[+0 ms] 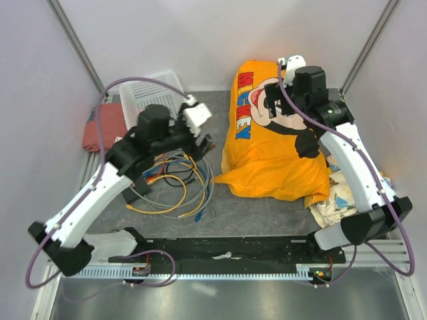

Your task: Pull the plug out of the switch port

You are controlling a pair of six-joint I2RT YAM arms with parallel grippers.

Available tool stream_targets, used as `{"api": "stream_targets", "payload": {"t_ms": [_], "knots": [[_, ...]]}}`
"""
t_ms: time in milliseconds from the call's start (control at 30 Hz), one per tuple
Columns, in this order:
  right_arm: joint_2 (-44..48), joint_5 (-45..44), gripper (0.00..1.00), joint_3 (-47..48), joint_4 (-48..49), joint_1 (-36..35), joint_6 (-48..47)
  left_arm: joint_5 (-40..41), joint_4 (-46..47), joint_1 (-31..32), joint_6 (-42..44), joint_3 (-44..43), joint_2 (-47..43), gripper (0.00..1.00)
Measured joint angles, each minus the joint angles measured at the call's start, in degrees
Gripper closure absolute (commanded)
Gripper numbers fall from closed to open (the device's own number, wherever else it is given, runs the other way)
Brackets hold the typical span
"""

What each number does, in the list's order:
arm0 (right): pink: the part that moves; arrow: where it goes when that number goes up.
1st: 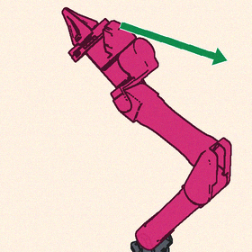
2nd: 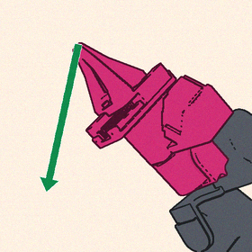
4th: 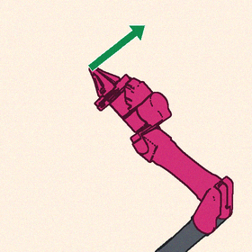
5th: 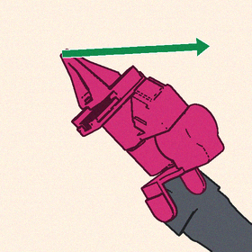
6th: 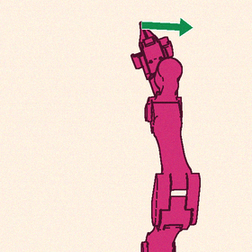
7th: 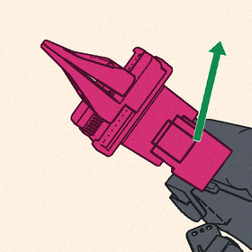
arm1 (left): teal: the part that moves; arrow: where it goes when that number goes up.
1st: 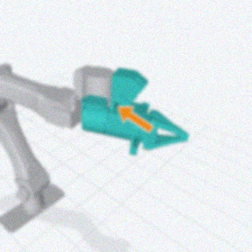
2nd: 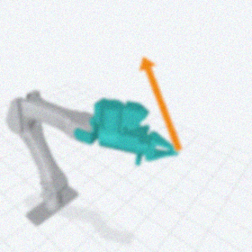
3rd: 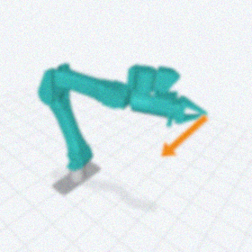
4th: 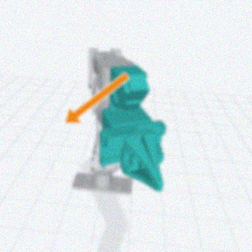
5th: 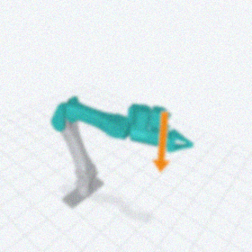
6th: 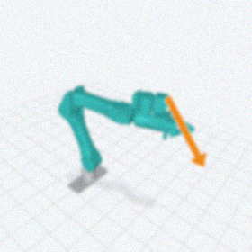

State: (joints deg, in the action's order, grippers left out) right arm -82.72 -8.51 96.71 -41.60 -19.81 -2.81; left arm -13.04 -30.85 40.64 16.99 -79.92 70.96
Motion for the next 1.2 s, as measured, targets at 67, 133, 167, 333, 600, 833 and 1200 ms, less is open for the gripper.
{"api": "stream_targets", "payload": {"t_ms": [67,133,167,333,600,833,1200], "knots": [[-2.4,5.3,0.02,-0.3,0.6,-0.3,0.2,0.3,-0.5,-6.0,0.0,5.2,-5.0,0.14],[-4.0,9.5,0.02,-0.5,0.9,-0.8,0.0,1.0,-0.7,-11.8,-0.1,11.2,-7.7,0.13],[-4.7,12.8,0.02,-0.7,1.0,-1.4,-0.3,1.4,-1.1,-14.1,-0.4,14.2,-8.2,0.13],[-7.4,21.0,0.02,-1.6,1.9,-8.6,-3.0,2.6,-5.7,-22.4,-5.1,28.2,-10.7,0.11],[-20.0,29.1,0.15,-0.3,1.9,-18.0,-5.9,1.9,-6.9,-41.3,-10.9,30.1,-9.2,0.15],[-30.0,32.9,0.14,0.3,2.4,-17.0,-6.0,-1.4,-6.3,-54.2,-16.1,27.2,0.0,0.16],[-39.8,37.1,0.13,4.4,14.5,-17.6,-1.2,-2.6,-6.1,-68.4,-17.6,24.2,4.5,0.17]]}}
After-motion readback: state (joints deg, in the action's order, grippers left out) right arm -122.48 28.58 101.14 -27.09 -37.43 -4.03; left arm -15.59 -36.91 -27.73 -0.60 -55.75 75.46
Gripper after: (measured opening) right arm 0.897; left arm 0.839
